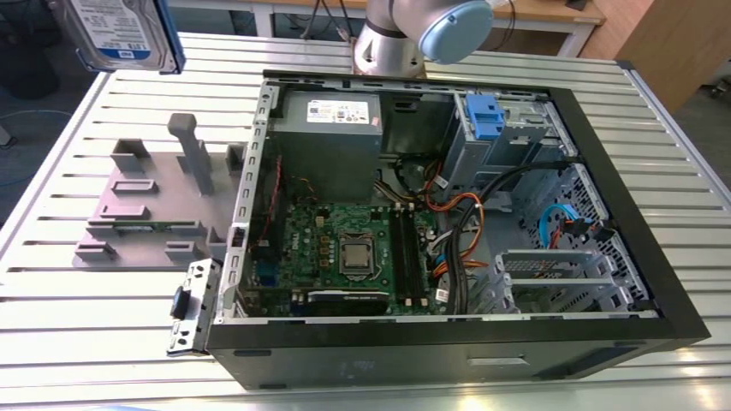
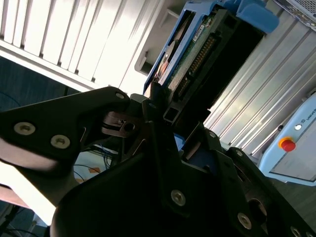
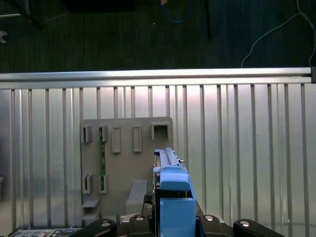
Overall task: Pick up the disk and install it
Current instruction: 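Pick up the disk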
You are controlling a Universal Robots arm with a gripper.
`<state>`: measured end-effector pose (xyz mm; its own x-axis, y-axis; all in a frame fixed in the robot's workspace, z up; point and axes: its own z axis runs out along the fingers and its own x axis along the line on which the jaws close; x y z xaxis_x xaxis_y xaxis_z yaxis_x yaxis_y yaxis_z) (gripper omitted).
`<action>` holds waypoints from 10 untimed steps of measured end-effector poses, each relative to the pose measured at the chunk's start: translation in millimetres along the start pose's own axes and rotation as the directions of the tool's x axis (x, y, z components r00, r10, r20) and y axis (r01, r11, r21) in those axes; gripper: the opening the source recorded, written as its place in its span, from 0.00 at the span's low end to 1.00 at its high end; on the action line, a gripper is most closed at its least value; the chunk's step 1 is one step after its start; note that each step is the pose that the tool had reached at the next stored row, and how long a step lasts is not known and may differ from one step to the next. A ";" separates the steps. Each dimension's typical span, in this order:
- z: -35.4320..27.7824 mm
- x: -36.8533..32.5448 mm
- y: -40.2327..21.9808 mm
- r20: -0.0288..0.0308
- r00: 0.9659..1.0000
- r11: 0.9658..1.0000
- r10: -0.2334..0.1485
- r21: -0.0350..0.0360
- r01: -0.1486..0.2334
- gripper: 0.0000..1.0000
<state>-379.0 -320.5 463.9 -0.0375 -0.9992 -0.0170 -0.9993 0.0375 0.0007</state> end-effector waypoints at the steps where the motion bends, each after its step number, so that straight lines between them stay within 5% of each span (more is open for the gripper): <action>1: 0.0 0.0 -0.4 0.000 1.000 1.000 0.000 0.000 0.000 0.36; 10: 0.0 -0.2 -4.3 0.000 1.000 1.000 0.000 0.000 0.000 0.36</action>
<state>-374.7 -320.5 463.9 -0.0375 -0.9992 -0.0170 -0.9993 0.0375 0.0007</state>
